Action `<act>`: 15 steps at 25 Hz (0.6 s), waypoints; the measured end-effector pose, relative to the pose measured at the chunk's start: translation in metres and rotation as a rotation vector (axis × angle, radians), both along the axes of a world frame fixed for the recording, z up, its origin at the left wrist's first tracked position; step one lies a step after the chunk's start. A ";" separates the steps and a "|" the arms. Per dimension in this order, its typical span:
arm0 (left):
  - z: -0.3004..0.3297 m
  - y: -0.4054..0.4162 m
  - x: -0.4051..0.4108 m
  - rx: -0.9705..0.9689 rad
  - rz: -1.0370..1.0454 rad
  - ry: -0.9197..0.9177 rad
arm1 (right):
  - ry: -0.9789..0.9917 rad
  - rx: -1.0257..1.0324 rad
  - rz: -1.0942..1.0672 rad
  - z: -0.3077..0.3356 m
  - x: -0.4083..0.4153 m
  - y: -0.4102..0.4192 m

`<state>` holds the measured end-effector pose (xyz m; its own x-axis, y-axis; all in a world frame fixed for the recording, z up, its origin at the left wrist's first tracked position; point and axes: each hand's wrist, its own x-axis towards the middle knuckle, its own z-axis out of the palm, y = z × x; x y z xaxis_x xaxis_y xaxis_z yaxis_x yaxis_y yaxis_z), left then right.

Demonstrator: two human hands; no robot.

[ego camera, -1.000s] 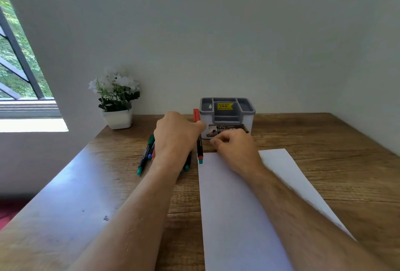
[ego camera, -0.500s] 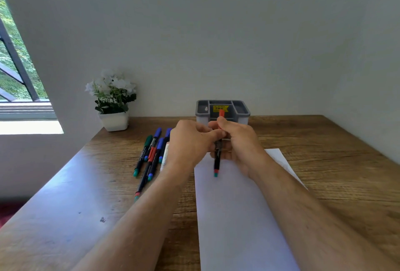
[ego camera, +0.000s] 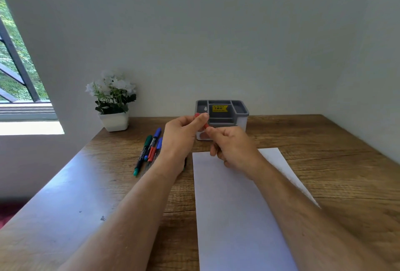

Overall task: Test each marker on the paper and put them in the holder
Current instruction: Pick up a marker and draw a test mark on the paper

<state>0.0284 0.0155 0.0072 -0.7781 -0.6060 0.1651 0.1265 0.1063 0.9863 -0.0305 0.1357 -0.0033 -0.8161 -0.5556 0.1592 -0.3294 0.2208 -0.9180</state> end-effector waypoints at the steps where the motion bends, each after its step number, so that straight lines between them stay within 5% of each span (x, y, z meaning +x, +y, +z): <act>1: 0.000 -0.002 0.000 0.024 0.009 -0.008 | 0.106 0.043 -0.030 -0.002 0.000 -0.001; 7: 0.002 -0.012 0.002 0.171 -0.075 0.023 | 0.500 0.172 -0.116 -0.006 -0.006 -0.001; 15: 0.007 -0.017 0.006 0.227 -0.102 0.078 | 0.641 0.200 -0.181 -0.005 -0.010 0.002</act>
<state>0.0341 -0.0020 0.0144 -0.8274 -0.5534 0.0958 0.2018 -0.1338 0.9702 -0.0401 0.1380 -0.0081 -0.6777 -0.4884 0.5497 -0.7352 0.4679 -0.4905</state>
